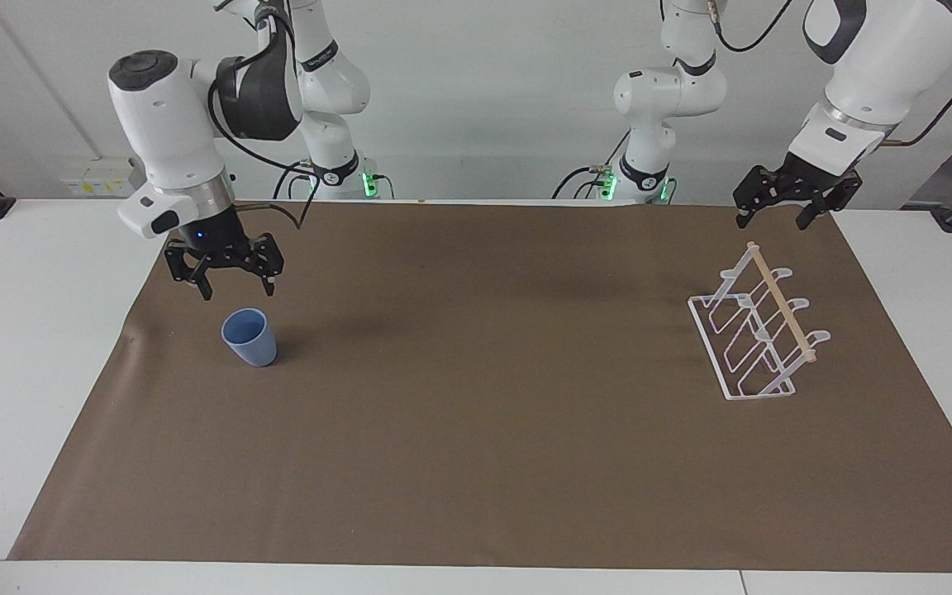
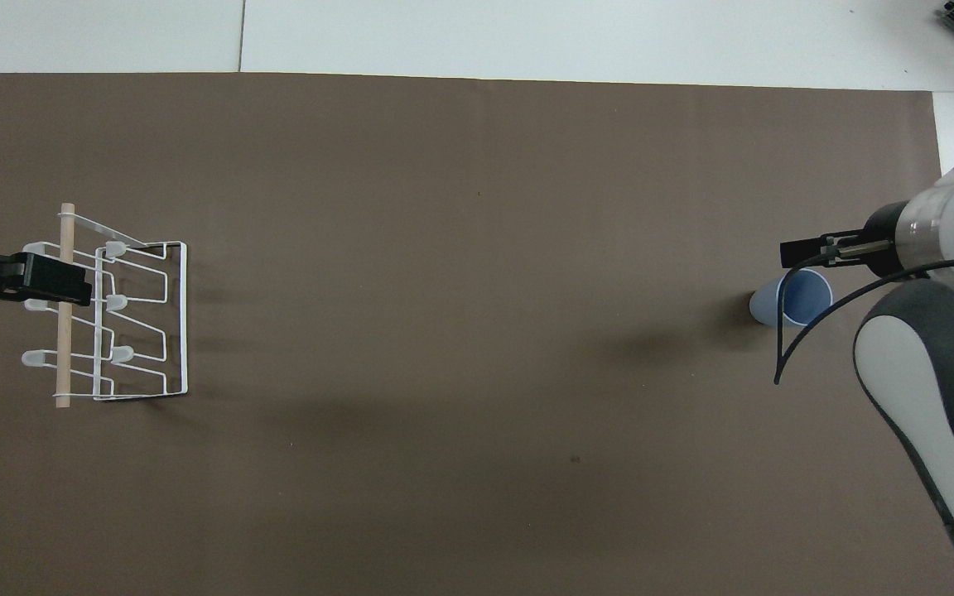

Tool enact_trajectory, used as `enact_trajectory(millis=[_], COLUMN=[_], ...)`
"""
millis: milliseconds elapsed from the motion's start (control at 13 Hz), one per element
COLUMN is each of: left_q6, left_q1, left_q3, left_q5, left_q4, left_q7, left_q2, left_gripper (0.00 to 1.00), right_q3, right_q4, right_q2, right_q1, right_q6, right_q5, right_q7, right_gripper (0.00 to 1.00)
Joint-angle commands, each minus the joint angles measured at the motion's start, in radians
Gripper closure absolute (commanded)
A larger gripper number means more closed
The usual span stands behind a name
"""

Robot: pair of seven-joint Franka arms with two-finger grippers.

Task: Hang cup on cup holder
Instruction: 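Lower the right gripper onto the light blue cup rim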

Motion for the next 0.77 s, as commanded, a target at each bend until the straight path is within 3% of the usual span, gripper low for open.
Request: enact_trajectory(millis=[0, 308, 692], left_q6=[-0.008, -0.017, -0.008], left_q1=[-0.014, -0.018, -0.023], left_q3=[0.010, 0.012, 0.009], left_q5=[-0.009, -0.009, -0.008], left_q4=[-0.014, -0.014, -0.035], left_q7=[0.013, 0.014, 0.015], left_q2=[-0.017, -0.018, -0.031], left_gripper=[0.00, 0.00, 0.00], right_q3=[0.001, 0.001, 0.001], right_q4=[-0.012, -0.101, -0.173], right_q2=[0.050, 0.094, 0.127], right_q1=[-0.005, -0.011, -0.005], right_q6=[0.020, 0.165, 0.250], right_q5=[0.018, 0.018, 0.018], right_q7=[-0.017, -0.019, -0.020], right_gripper=[0.00, 0.00, 0.00])
